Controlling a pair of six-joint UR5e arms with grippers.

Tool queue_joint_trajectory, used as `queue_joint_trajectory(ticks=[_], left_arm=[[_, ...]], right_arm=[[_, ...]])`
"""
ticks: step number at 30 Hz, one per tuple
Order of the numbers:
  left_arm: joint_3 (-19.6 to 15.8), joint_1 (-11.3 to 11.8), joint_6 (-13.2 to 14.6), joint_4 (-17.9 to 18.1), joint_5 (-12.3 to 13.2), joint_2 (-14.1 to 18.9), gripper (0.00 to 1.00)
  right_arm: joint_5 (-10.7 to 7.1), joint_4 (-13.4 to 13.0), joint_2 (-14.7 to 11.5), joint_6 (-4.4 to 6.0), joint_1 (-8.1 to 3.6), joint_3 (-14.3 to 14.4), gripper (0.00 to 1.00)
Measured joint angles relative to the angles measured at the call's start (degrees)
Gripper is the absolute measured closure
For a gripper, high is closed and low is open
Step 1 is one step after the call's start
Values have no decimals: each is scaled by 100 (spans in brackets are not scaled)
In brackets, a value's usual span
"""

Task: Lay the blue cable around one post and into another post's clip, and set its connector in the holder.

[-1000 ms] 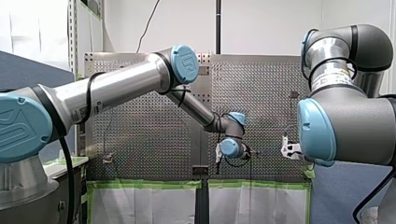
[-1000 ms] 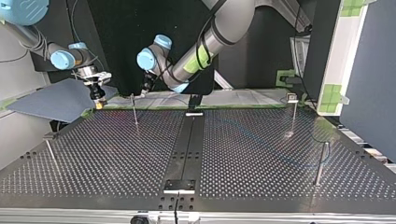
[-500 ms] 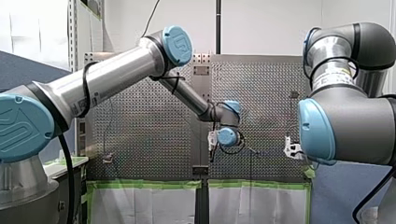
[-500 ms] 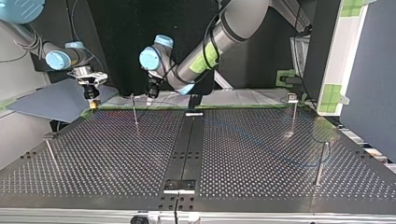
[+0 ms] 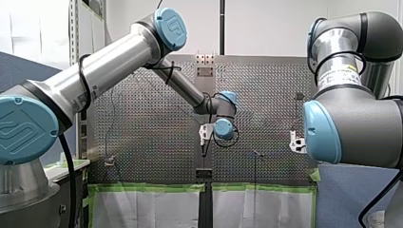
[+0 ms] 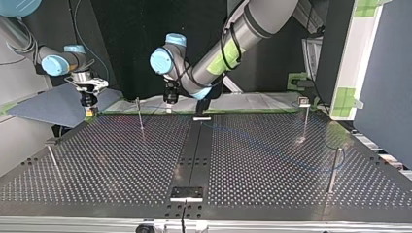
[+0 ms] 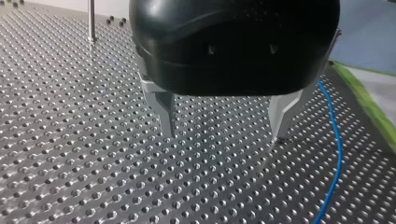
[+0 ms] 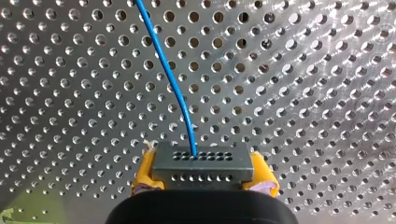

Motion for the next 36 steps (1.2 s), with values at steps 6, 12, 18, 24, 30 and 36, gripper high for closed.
queue_joint_trajectory(ticks=[6, 12, 18, 24, 30, 36], left_arm=[[-349, 15, -105, -290, -72, 348, 0], [-688, 25, -157, -428, -132, 687, 0], [-1029, 3, -141, -409, -172, 1028, 0], [-1400, -6, -241, -388, -185, 1399, 0], [-1742, -7, -464, -149, -193, 1741, 0], [-2058, -12, -721, 155, -398, 2057, 0]], right_arm=[[8, 7, -3, 135, 23, 0, 100], [8, -15, 0, 197, 62, 0, 100], [9, -14, 3, 212, 88, 0, 100], [8, -21, 3, 230, 114, 0, 100], [9, -31, 3, 275, 133, 0, 100], [9, -48, 4, 307, 142, 0, 100]])
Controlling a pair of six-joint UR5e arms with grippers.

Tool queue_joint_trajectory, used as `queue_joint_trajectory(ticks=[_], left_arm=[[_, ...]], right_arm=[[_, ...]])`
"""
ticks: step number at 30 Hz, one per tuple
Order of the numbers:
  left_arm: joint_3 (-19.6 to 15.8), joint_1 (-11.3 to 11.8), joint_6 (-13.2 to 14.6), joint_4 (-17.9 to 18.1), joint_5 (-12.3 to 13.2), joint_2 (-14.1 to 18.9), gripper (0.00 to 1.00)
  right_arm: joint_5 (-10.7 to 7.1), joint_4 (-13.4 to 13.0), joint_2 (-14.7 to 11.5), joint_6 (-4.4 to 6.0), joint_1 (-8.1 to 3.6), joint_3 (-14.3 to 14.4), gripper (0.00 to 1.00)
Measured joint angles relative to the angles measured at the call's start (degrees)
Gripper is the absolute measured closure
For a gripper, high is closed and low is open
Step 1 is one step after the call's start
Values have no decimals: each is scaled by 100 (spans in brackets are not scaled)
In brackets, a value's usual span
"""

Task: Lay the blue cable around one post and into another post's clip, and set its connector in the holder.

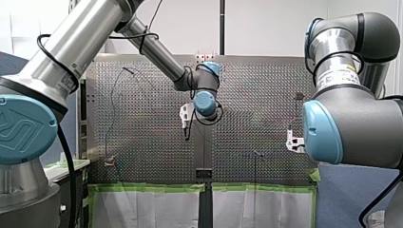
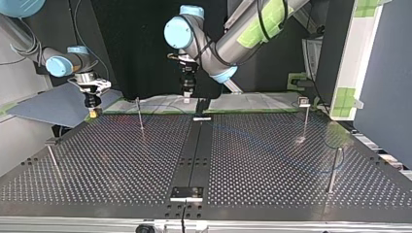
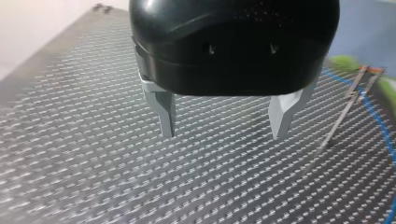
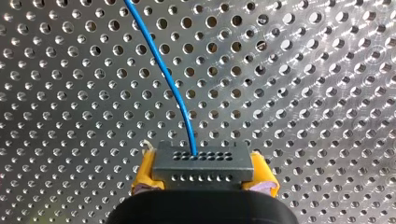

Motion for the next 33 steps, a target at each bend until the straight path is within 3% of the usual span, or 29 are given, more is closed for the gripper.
queue_joint_trajectory(ticks=[13, 22, 33], left_arm=[[-695, 17, -148, 696, -314, 697, 0], [-1210, 35, -36, 1211, -119, 1211, 0], [-1803, 23, 23, 1803, -156, 1803, 0]], right_arm=[[0, -31, 0, 47, 25, 0, 100], [0, -39, 0, 48, 59, 0, 100], [0, -49, 0, 76, 74, 0, 100]])
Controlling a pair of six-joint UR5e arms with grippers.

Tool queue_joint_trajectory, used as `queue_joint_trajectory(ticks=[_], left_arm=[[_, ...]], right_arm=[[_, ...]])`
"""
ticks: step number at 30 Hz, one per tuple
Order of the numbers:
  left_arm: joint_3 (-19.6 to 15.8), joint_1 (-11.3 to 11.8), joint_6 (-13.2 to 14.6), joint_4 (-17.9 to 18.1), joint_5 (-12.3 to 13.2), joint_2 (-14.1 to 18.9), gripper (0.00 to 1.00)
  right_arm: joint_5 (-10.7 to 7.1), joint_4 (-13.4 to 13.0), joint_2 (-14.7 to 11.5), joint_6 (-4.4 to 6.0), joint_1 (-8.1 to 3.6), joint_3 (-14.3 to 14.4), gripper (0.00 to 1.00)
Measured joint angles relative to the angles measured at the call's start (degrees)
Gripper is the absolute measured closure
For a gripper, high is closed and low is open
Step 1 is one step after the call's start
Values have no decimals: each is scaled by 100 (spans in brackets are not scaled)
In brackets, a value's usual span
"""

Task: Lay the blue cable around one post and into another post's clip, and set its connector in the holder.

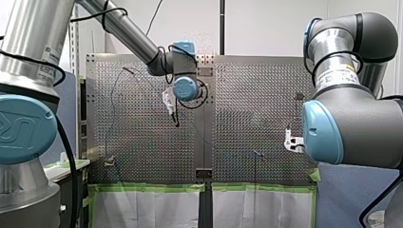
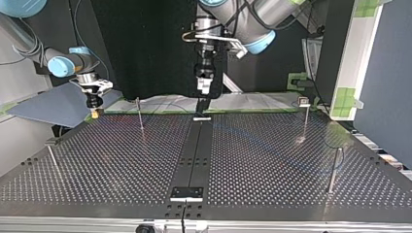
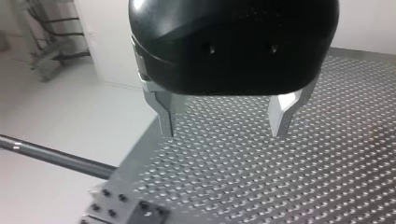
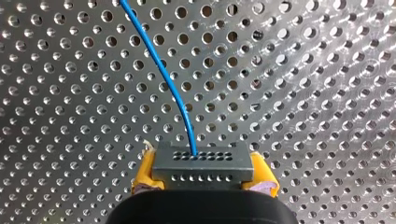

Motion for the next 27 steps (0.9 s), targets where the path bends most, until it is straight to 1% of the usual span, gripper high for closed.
queue_joint_trajectory(ticks=[7, 12, 20, 22, 27], left_arm=[[-391, -1, 18, 393, -53, 391, 0], [-634, 3, 45, 637, -48, 635, 0], [-1132, 40, 50, 1134, -18, 1122, 0], [-1257, 47, 50, 1257, -14, 1181, 0], [-1531, 61, 53, 1535, 0, 1195, 0]], right_arm=[[0, -9, 0, 14, 4, 0, 100], [0, -23, 0, 16, 7, 0, 100], [0, -27, 0, 31, 15, 0, 100], [0, -27, 0, 40, 15, 0, 100], [0, -27, 1, 63, 22, 0, 100]])
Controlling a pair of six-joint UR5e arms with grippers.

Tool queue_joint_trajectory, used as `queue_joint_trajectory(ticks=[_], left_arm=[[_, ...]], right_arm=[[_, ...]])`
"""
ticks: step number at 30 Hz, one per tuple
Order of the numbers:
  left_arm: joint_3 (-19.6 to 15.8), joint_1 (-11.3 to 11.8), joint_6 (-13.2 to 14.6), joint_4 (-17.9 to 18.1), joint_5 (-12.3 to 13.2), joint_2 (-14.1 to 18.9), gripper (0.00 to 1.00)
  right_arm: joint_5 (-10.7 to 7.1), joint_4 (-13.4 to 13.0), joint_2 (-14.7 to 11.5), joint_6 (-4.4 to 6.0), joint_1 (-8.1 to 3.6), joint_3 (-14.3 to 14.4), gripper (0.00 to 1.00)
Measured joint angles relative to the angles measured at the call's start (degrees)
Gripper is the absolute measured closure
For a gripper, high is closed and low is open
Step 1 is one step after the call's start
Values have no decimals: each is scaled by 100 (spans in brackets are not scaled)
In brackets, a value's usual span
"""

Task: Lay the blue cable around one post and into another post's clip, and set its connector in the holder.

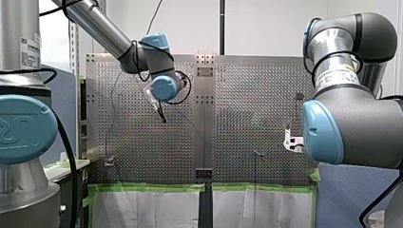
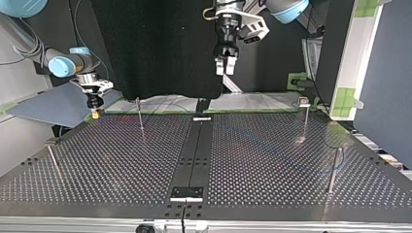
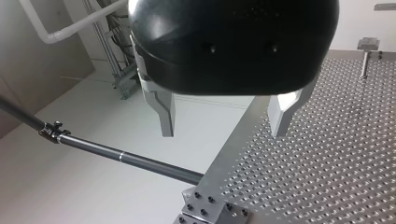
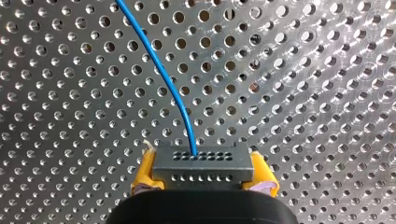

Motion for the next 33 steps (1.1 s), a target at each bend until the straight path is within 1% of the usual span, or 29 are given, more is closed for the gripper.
queue_joint_trajectory(ticks=[6, 10, 14, 19, 23, 28, 30, 33], left_arm=[[-360, 25, 12, 360, 29, -71, 0], [-571, 36, 37, 568, 32, -231, 0], [-756, 39, 85, 692, 32, -409, 0], [-1048, 36, 167, 707, 11, -641, 0], [-1268, 38, 223, 658, 12, -548, 0], [-1581, 39, 249, 446, 22, -313, 0], [-1680, 35, 254, 381, 24, -320, 0], [-1857, 30, 262, 321, 28, -434, 0]], right_arm=[[-1, 0, 0, 6, 0, 0, 100], [-4, 0, 0, 6, 1, -1, 100], [-5, 0, 0, 6, 1, 0, 100], [-5, 0, -1, 6, 0, 0, 100], [-5, 0, -1, 6, 1, -1, 100], [-4, 0, -1, 6, 2, -1, 100], [-2, 0, -1, 6, 6, -1, 100], [-2, 0, -1, 9, 10, 0, 100]])
